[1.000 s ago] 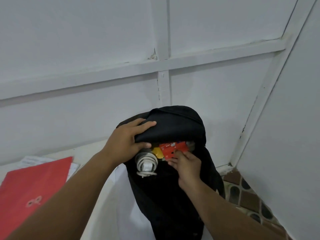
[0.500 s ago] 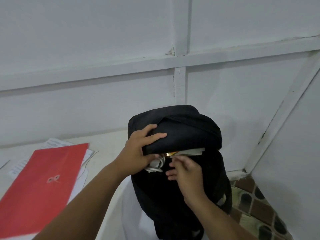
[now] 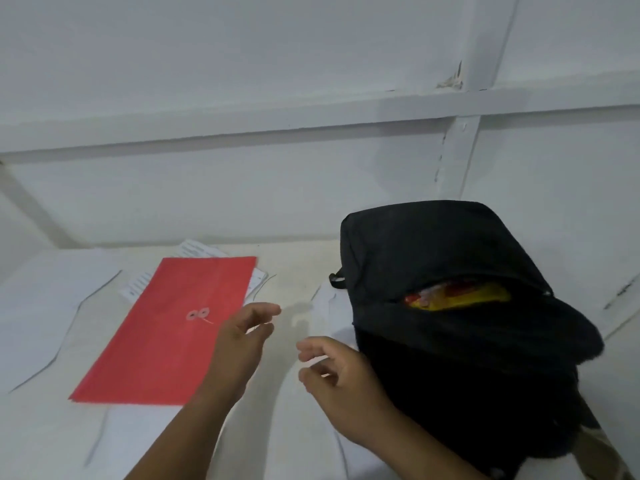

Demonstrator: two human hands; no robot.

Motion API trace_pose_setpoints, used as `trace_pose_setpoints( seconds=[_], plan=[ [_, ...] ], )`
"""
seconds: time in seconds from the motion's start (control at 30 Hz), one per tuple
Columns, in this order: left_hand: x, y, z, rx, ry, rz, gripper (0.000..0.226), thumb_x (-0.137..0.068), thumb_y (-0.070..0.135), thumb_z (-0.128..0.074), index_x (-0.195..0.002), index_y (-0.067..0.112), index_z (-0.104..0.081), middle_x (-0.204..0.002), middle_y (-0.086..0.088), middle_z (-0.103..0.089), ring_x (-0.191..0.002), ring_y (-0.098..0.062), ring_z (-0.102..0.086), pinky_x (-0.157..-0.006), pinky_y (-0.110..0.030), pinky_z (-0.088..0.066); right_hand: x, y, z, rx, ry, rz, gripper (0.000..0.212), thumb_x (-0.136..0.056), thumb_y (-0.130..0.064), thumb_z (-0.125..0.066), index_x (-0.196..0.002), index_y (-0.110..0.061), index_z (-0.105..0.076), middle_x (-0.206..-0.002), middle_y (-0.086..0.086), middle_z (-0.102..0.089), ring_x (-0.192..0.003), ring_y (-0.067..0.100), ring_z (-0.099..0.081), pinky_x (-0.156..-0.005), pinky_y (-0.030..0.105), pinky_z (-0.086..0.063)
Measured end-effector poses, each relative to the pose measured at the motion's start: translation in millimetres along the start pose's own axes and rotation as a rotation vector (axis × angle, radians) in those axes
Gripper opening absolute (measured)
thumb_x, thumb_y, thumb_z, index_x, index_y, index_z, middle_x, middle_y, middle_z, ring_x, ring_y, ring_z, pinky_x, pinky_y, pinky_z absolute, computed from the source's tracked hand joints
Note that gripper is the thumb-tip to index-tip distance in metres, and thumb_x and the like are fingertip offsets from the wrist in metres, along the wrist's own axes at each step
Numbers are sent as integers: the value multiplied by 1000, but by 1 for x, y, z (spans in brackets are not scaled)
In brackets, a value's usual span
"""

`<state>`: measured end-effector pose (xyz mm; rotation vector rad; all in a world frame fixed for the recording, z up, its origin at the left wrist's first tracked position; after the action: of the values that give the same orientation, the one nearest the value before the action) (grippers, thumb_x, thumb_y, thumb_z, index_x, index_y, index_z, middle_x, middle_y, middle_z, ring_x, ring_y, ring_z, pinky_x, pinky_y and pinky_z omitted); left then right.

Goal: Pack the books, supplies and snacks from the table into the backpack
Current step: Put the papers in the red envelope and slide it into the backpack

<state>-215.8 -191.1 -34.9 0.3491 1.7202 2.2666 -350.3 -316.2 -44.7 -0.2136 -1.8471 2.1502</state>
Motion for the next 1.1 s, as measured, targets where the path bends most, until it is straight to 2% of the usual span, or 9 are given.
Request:
trace_pose_setpoints(
  seconds=[0.1,0.17,0.27,0.4,0.5,0.6,0.77,0.97,1.1],
  plan=[
    [-19,-32,58,-310,104,-52,24,-86,8,-67,-103,24,-71,-111,9,-70,-101,-11,-62,-90,-32,-48,-25,8,-37,98,-14,-40,28,-90,-21,-63,-105,-45,-61,-110,-16,-64,-92,3,-63,-78,14,-52],
    [-39,-56,99,-556,138,-71,38,-76,30,-70,-113,22,-68,-116,2,-67,-107,-18,-58,-98,-38,-43,-44,12,-63,159,3,-80,28,-91,-20,-63,-108,-43,-58,-111,-16,-62,-94,3,-61,-78,11,-50],
    [-70,-91,157,-801,168,182,68,-75,52,-69,-136,30,-50,-142,-9,-48,-133,-34,-39,-111,-52,-31,-72,16,-100,262,27,-134,30,-94,-21,-61,-116,-40,-54,-115,-18,-59,-98,-1,-58,-76,7,-44],
    [-91,-106,209,-867,154,362,79,-76,57,-73,-142,35,-36,-144,-9,-41,-132,-38,-35,-106,-54,-31,-102,10,-147,347,126,-138,29,-93,-22,-61,-119,-35,-56,-116,-17,-59,-95,-4,-56,-75,5,-41],
    [-101,-111,235,-744,139,304,67,-74,39,-78,-132,35,-44,-125,-7,-56,-117,-34,-53,-97,-48,-40,-119,6,-175,392,223,-172,27,-89,-29,-66,-114,-31,-56,-108,-10,-61,-93,6,-62,-79,19,-52],
    [-108,-109,256,-355,139,209,50,-77,14,-75,-117,31,-50,-107,-2,-65,-90,-20,-65,-76,-38,-51,-129,2,-183,340,339,-262,33,-79,-19,-72,-106,-28,-55,-100,-7,-62,-83,10,-64,-67,24,-55],
    [-117,-100,249,47,69,200,47,-68,9,-73,-102,39,-62,-98,-4,-69,-87,-25,-69,-75,-51,-60,-122,-9,-161,114,471,-252,40,-77,7,-65,-99,-26,-62,-98,1,-66,-81,19,-67,-57,27,-57],
    [-117,-97,192,-39,-240,46,40,-70,4,-85,-98,28,-70,-90,6,-73,-78,-16,-70,-73,-32,-60,-89,-3,-98,584,592,-225,39,-80,5,-64,-103,-27,-65,-110,-4,-53,-87,-10,-50,-71,-6,-35],
    [-109,-104,165,-242,-348,-118,31,-71,17,-88,-91,32,-71,-81,14,-69,-71,-1,-62,-67,-17,-49,-70,17,-76,717,593,-321,30,-87,1,-59,-105,-20,-69,-112,-7,-46,-93,0,-55,-71,-1,-34]
  ],
)
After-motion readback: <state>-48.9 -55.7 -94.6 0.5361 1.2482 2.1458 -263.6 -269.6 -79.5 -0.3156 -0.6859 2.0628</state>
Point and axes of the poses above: each hand's wrist, its own x-axis away from the middle knuckle, its own z-axis out of the back of the hand, y = z × x, the point moved 2 cm from there along -x, towards the middle knuckle
